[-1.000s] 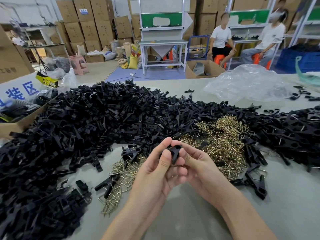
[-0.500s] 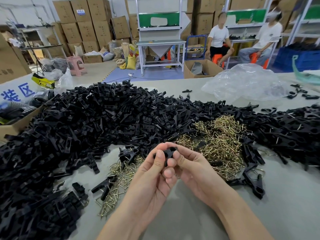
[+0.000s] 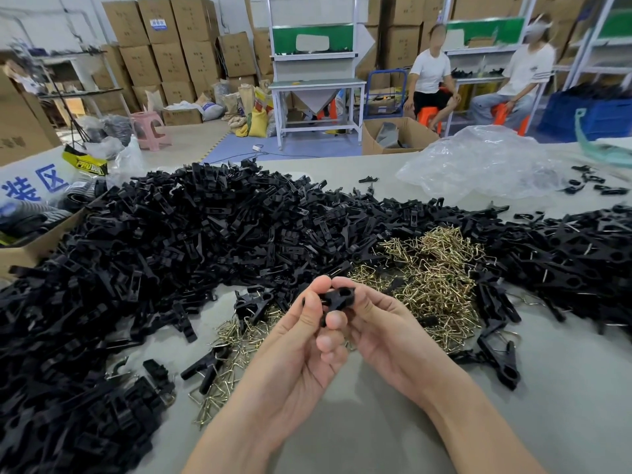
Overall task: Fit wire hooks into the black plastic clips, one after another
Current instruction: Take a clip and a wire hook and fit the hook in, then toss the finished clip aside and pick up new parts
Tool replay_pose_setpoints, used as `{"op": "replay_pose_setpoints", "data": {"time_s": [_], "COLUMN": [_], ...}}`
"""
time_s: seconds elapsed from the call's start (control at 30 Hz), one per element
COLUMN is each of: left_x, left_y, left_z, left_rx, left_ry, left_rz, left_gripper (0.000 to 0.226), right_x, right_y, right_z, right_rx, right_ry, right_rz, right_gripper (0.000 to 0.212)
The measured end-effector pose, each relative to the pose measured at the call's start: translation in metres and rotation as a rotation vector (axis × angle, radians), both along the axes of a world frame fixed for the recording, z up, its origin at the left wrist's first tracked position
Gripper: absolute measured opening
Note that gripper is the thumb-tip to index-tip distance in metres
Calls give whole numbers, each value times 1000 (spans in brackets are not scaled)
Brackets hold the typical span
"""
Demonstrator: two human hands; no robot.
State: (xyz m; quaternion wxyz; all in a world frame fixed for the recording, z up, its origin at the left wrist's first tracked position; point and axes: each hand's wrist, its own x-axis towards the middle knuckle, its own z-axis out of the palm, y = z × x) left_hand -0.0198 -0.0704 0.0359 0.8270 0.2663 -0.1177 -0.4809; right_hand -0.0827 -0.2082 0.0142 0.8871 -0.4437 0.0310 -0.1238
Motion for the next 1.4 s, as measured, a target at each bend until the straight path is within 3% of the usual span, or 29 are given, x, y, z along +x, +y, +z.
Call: {"op": "replay_pose_setpoints", "data": {"time_s": [0.5, 0.7, 0.93, 1.1, 1.27, 1.33, 1.4], "left_x": [-1, 8, 9, 8, 6, 5, 7], "left_y": [-4, -4, -5, -2, -2, 0, 6], "left_z": [-7, -10, -11, -10, -13, -14, -18], "left_rx": [67, 55, 233, 326, 362, 437, 648], "left_ry": [-39, 14, -137, -166, -215, -332, -705], "left_rz": [49, 77, 129, 177, 223, 335, 543], "left_gripper": [18, 23, 51, 52, 47, 38, 29], "right_x": [1, 3, -4, -27, -67, -71, -68], "right_y": [0, 2, 15, -9, -93, -106, -97], "right_z": [-4, -4, 6, 24, 98, 114, 109], "right_rx": [-33, -73, -128, 185, 545, 473, 297], "right_ry": [7, 18, 23, 32, -313, -239, -98], "right_rz": [-93, -66, -241, -466, -667, -682, -640], "right_gripper": [26, 38, 23, 32, 55, 60, 50]}}
